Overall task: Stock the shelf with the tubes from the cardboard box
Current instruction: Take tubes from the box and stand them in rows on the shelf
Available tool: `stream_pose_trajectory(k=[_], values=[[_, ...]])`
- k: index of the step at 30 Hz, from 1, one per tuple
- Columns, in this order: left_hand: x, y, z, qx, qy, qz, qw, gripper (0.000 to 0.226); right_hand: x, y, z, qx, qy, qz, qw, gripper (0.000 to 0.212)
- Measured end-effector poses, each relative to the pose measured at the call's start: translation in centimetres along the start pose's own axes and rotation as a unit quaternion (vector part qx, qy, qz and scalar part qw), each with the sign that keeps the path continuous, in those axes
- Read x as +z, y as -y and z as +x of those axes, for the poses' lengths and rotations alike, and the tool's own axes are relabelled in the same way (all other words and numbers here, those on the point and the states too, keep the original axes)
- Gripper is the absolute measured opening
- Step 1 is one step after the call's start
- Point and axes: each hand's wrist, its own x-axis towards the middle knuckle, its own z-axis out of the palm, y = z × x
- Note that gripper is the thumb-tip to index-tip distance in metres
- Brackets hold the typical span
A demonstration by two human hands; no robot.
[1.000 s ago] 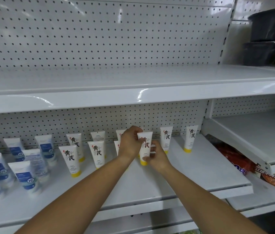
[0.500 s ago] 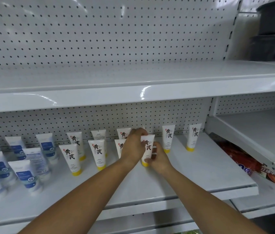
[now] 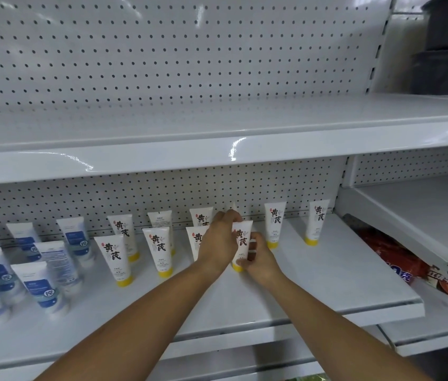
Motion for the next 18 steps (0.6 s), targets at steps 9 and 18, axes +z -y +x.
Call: stream_pose_trajectory(k=[9,18], values=[[-0.3,-0.5,-0.7,-0.012,0.023,0.065,0.998,0.053,-0.1,-0.5,-0.2,0.014,0.003,-0.018,1.0,0.047],[-3.3,-2.1,-0.5,0.072,-0.023,0.147,0.986,0.043,-5.8,2.1,-0.8,-0.041,-0.013,-0.156,0.987,0.045]])
